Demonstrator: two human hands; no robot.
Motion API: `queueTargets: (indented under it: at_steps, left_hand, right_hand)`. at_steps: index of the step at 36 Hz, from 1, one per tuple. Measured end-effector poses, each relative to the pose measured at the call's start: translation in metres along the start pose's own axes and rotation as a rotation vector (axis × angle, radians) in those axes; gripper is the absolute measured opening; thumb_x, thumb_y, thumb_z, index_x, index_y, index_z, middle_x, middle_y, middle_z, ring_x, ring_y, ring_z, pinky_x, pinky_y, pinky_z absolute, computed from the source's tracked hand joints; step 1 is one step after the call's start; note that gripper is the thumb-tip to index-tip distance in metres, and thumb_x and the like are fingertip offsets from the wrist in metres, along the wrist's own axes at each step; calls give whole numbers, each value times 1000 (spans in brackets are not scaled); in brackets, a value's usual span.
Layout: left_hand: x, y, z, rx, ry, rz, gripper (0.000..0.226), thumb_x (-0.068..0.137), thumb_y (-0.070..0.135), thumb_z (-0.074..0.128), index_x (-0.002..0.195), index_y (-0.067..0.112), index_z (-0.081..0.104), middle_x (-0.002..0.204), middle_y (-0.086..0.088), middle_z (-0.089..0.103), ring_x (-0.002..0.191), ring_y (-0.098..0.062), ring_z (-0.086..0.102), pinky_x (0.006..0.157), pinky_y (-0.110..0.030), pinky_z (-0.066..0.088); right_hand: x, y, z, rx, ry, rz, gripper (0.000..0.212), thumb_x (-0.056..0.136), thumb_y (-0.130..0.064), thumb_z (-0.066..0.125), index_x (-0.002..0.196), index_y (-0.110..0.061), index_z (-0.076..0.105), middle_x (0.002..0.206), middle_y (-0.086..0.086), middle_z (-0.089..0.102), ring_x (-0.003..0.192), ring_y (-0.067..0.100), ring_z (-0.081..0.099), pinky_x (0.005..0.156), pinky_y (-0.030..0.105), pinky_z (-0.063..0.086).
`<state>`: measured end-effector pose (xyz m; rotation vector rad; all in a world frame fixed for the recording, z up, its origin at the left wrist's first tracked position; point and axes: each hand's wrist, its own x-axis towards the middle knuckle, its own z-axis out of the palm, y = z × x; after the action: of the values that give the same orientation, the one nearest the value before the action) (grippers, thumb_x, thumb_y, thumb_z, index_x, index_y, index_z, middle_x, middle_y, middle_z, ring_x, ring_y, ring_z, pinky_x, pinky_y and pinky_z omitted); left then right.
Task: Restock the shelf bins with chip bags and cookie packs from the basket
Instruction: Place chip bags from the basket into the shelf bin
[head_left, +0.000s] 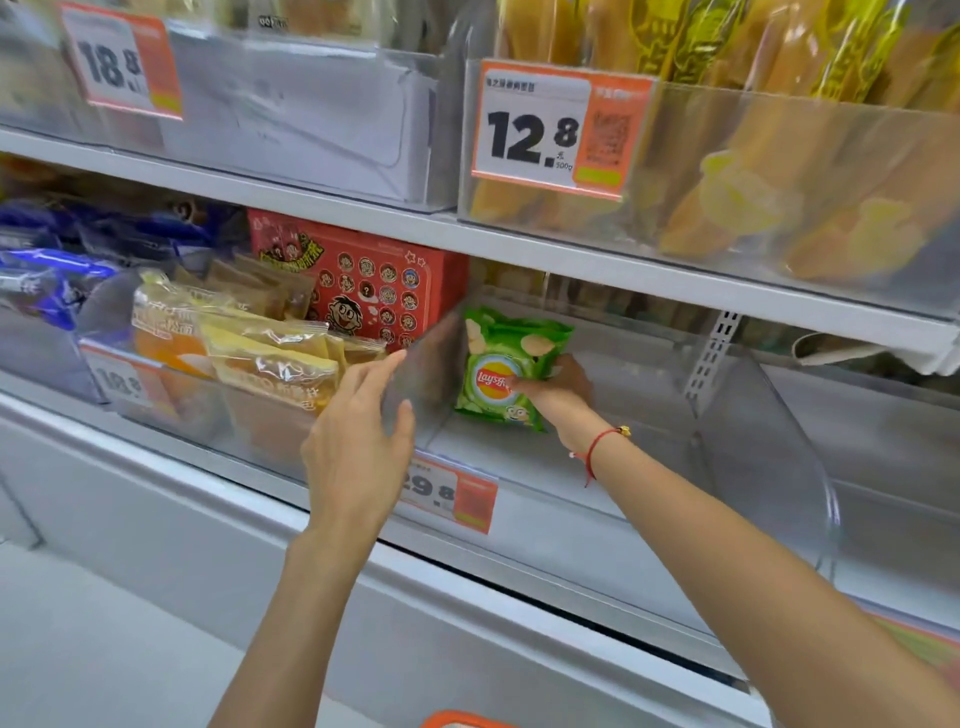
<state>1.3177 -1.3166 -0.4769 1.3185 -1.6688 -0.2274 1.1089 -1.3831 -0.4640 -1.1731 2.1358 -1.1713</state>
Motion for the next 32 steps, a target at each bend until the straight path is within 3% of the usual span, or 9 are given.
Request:
queueTargets:
  at_steps: [4, 12, 15, 18, 23, 26, 28, 32]
  left_hand:
    - [-1, 1, -1, 19, -2, -11, 47, 94, 21, 57, 139, 30, 46, 130, 9, 52, 110, -18, 56, 84, -40, 46]
    - [0, 4, -3, 17, -35, -32, 50, 92, 21, 60, 138, 32, 45, 132, 10, 50, 111, -18, 55, 83, -37, 45]
    - [0, 4, -3, 17, -51, -34, 52, 91, 19, 61, 138, 32, 44, 133, 10, 49, 112, -17, 55, 83, -36, 46]
    - [-1, 4, -4, 25, -79, -32, 56, 90, 21, 63, 141, 32, 40, 137, 11, 46, 116, -17, 53, 85, -37, 46]
    - [-7, 8, -8, 41, -116, 16, 63, 92, 22, 61, 147, 30, 32, 146, 12, 38, 127, -15, 45, 91, -37, 46]
    - [-13, 12, -10, 45, -97, 27, 61, 92, 24, 61, 146, 27, 34, 147, 11, 37, 130, -14, 40, 95, -36, 44]
    - [-17, 18, -13, 43, -66, 37, 58, 91, 25, 61, 144, 26, 37, 144, 9, 40, 129, -14, 40, 96, -34, 43]
    - [-27, 40, -23, 11, 1, 75, 46, 91, 25, 60, 134, 28, 47, 133, 10, 50, 119, -12, 46, 84, -28, 41]
  right_hand:
    - [-2, 2, 4, -23, -23, 33, 62, 73, -38, 81, 123, -13, 53, 126, 8, 61, 112, 26, 60, 92, 36, 52]
    - [0, 4, 3, 41, -128, 55, 69, 72, -35, 82, 127, -13, 48, 129, 7, 59, 113, 27, 59, 92, 43, 53]
    - [3, 8, -1, 54, -183, 53, 69, 66, -33, 86, 125, -15, 53, 125, 4, 63, 109, 23, 62, 92, 39, 54]
    - [-8, 6, -4, 6, -166, 17, 63, 73, -28, 82, 125, -11, 50, 128, 5, 60, 114, 25, 59, 91, 31, 50]
    - [-16, 0, -8, -45, -202, -36, 56, 79, -28, 78, 122, -11, 47, 128, 7, 58, 115, 25, 57, 90, 30, 47]
    - [-31, -3, -23, -60, -292, -30, 59, 81, -26, 76, 129, -10, 47, 131, 0, 54, 120, 22, 53, 99, 26, 43]
    - [-43, -2, -36, -65, -304, -53, 56, 87, -20, 70, 134, -6, 42, 131, 3, 51, 125, 22, 48, 90, 19, 37]
    - [-67, 8, -55, -100, -199, -154, 58, 88, -25, 68, 136, -6, 40, 129, 5, 50, 115, 21, 49, 82, 22, 37]
